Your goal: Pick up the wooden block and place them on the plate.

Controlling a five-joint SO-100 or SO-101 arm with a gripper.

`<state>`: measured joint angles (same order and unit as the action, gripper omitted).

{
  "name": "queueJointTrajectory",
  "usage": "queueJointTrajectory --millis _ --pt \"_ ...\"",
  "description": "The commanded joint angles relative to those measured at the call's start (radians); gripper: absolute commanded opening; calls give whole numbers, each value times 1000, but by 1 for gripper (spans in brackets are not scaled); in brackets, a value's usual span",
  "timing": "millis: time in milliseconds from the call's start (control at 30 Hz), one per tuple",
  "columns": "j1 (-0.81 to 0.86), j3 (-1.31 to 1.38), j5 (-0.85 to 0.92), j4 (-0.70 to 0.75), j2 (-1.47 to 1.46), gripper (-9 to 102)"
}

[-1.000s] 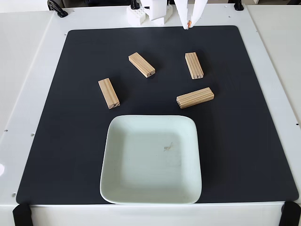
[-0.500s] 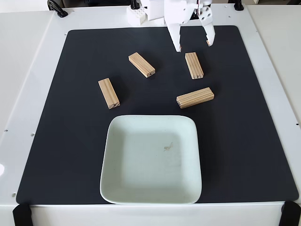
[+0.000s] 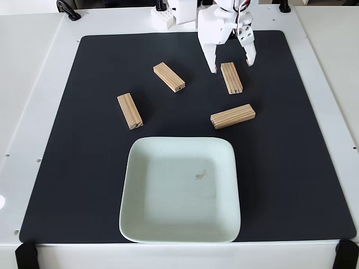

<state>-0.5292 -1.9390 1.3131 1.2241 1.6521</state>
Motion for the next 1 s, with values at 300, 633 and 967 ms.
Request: queueJointTrajectory --millis 300,633,967 --pt "-28 -40 -3 -89 2 35" --pt "-43 -40 -3 -89 -54 35" --pt "-55 -38 -3 -91 -78 34"
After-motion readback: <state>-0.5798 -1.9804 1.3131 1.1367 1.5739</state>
